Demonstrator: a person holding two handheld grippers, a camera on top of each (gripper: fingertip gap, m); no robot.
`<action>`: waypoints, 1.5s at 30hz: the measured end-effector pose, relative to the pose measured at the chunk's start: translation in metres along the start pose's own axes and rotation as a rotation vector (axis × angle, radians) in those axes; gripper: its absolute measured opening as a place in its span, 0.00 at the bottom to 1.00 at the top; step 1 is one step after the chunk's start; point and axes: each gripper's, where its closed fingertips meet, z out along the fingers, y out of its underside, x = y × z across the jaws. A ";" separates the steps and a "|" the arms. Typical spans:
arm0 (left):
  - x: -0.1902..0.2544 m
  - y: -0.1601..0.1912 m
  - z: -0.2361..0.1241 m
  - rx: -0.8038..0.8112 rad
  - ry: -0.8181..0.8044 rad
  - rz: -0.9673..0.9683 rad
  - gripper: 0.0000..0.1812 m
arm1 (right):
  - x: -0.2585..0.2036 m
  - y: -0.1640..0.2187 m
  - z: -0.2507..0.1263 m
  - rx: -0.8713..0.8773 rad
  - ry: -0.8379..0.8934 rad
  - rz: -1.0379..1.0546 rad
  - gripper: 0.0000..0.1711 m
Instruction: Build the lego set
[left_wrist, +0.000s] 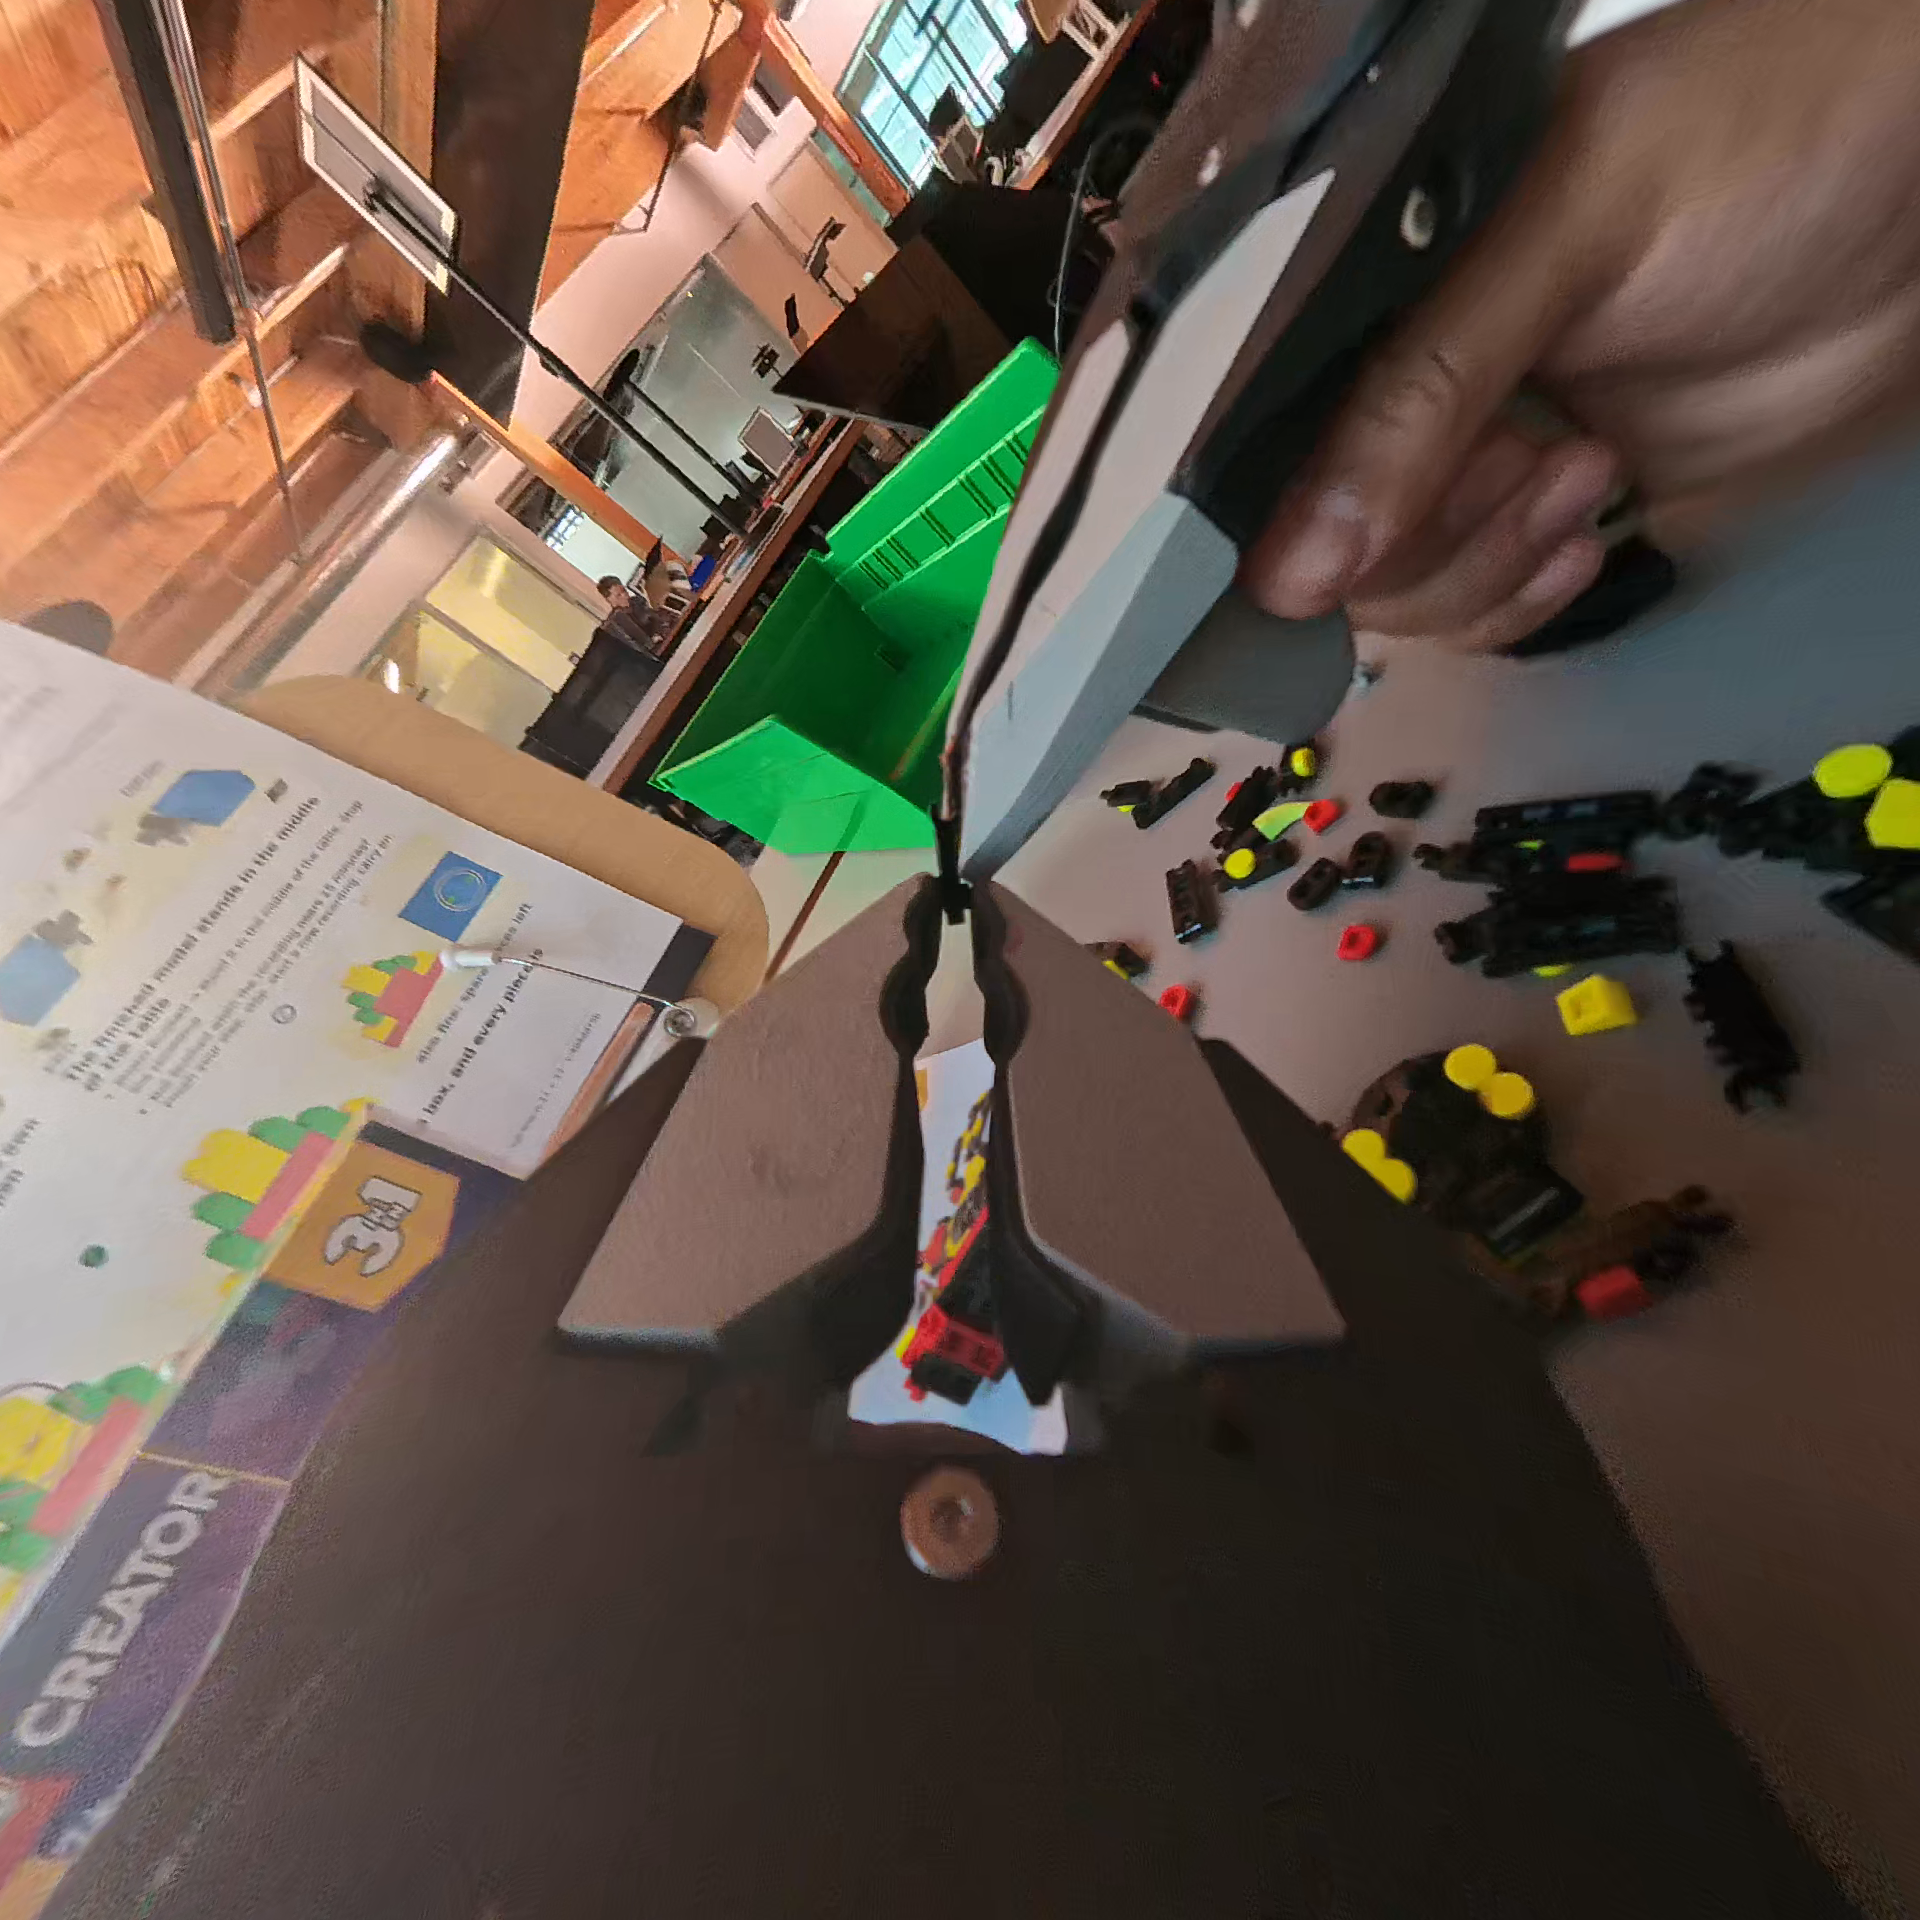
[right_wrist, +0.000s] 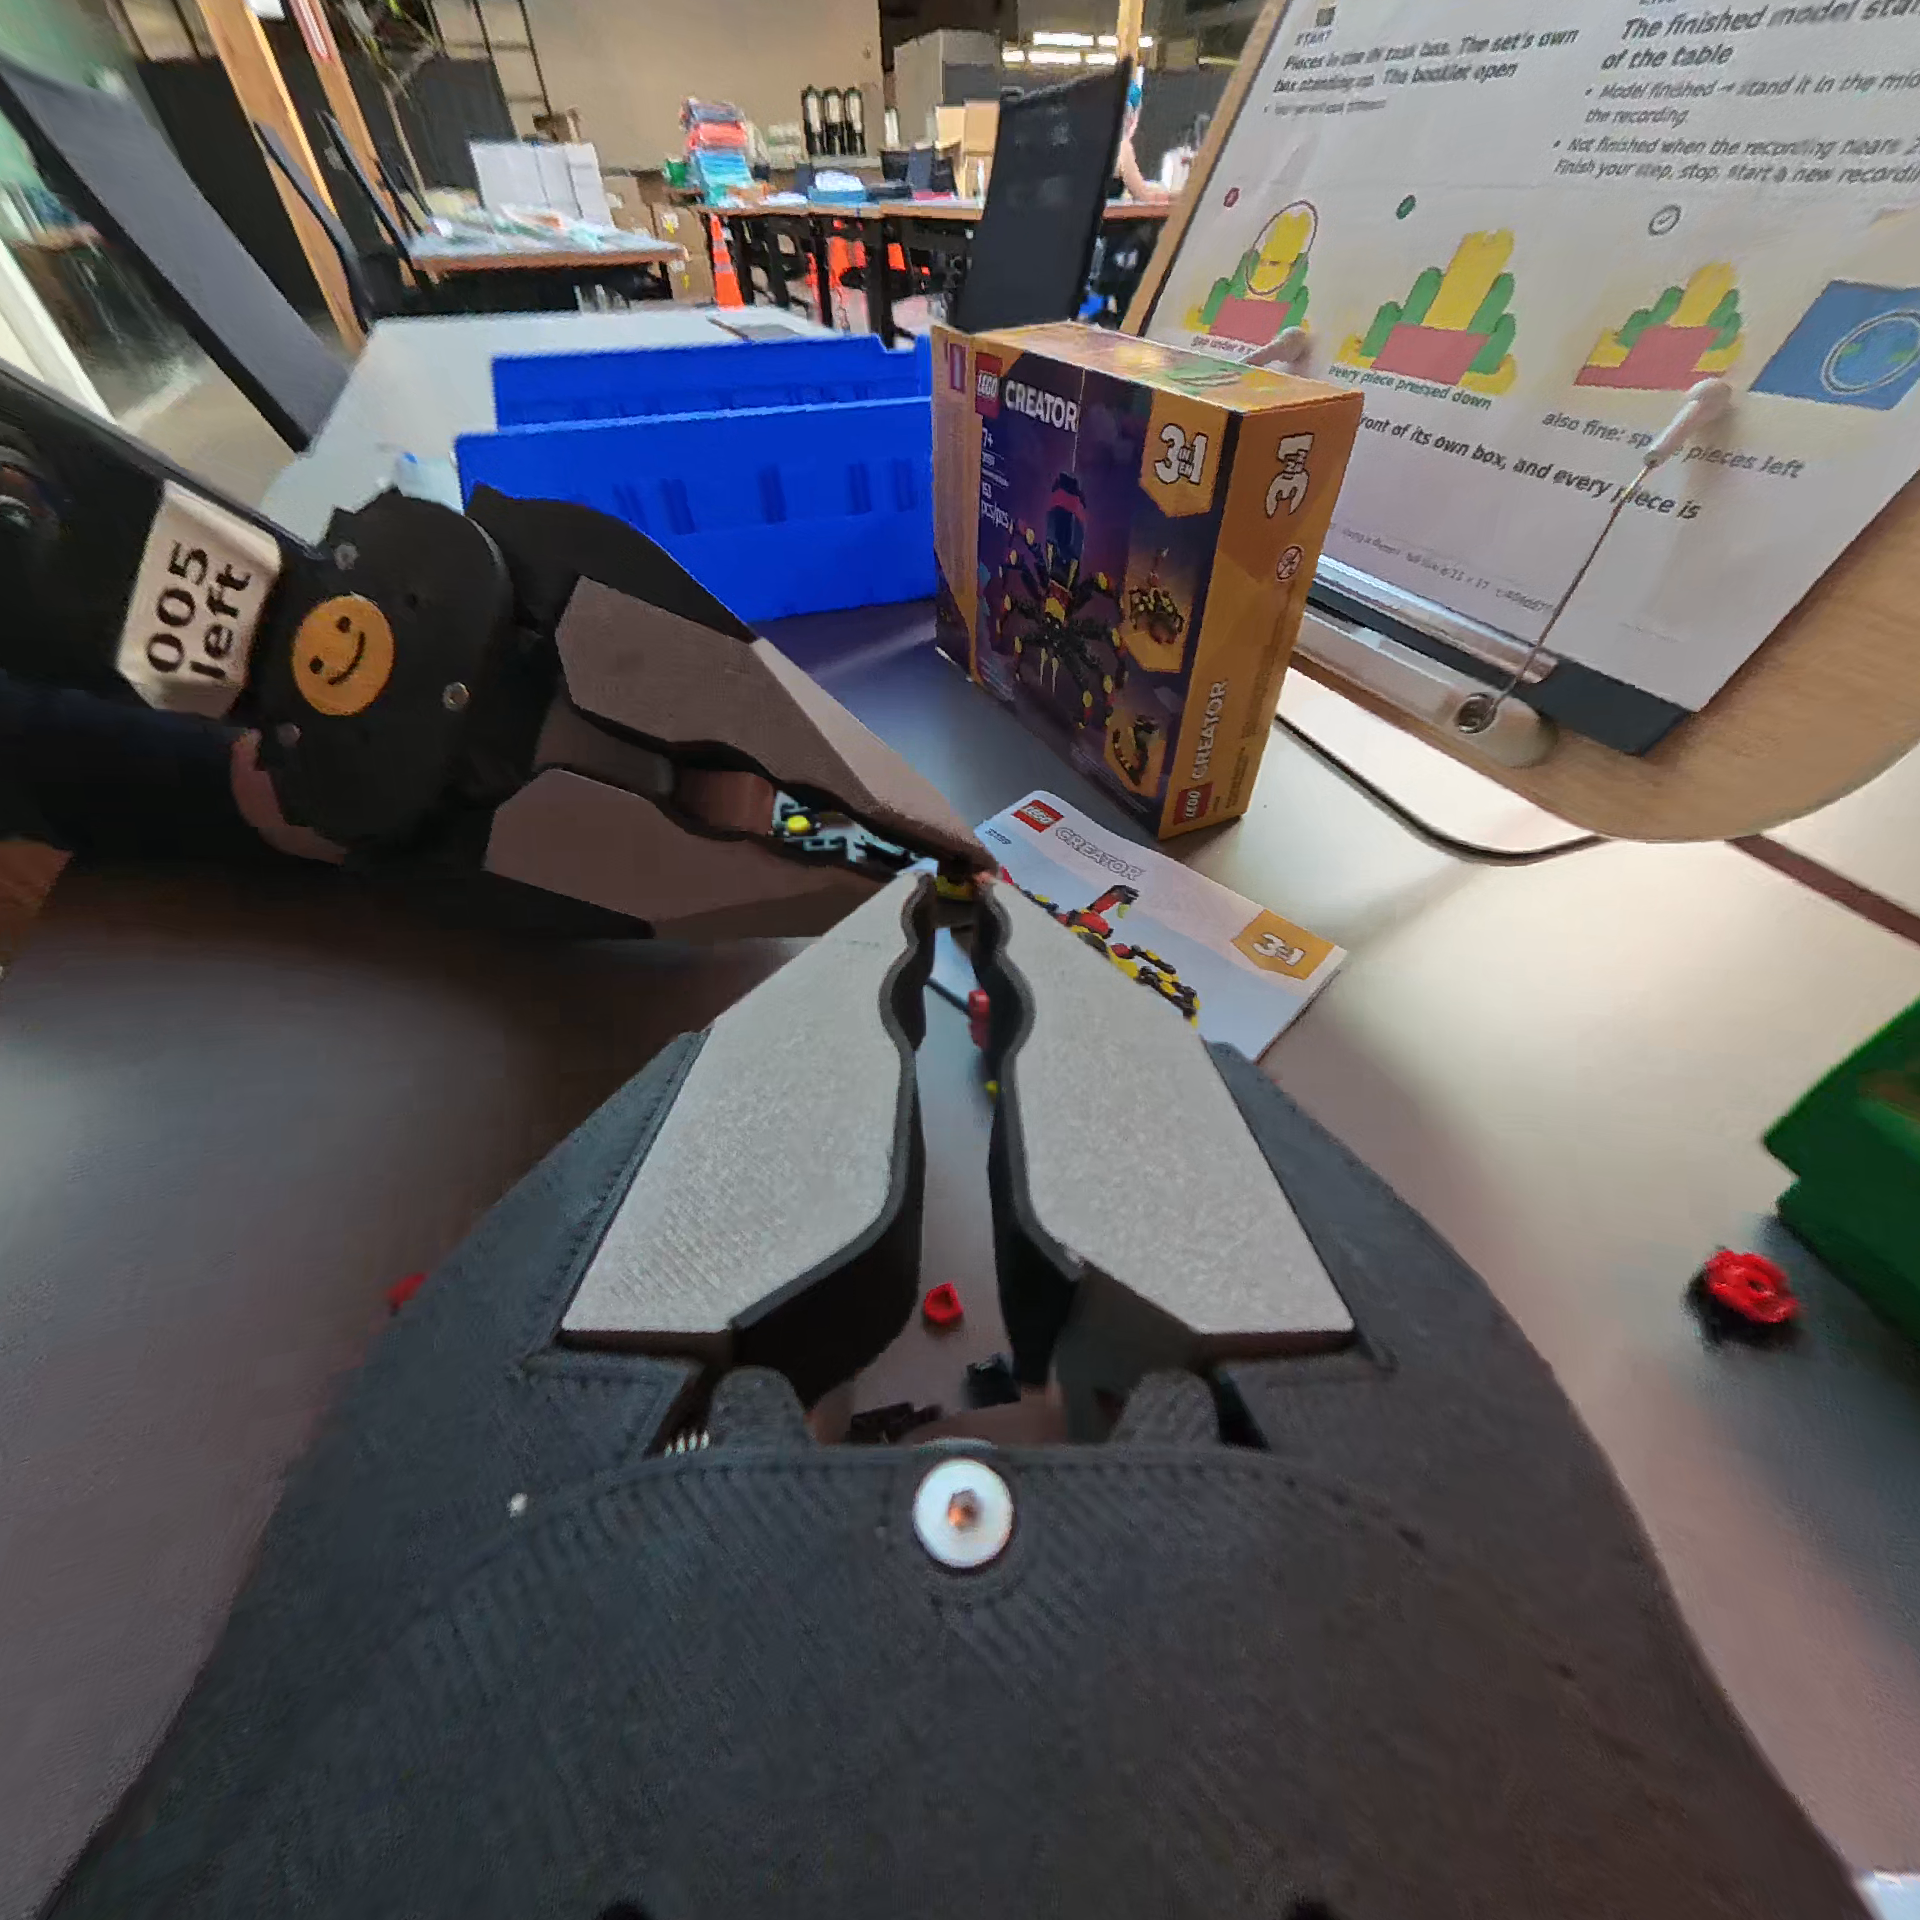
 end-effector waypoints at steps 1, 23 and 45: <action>0.000 -0.001 0.000 -0.001 -0.007 0.029 0.01 | 0.000 0.000 -0.001 -0.018 0.015 -0.037 0.02; 0.019 0.019 0.006 -0.093 0.065 0.135 0.01 | 0.003 0.034 0.000 -0.218 -0.001 -0.141 0.00; 0.010 0.012 0.008 -0.050 0.075 -0.172 0.01 | 0.007 0.011 0.005 -0.025 -0.030 0.144 0.03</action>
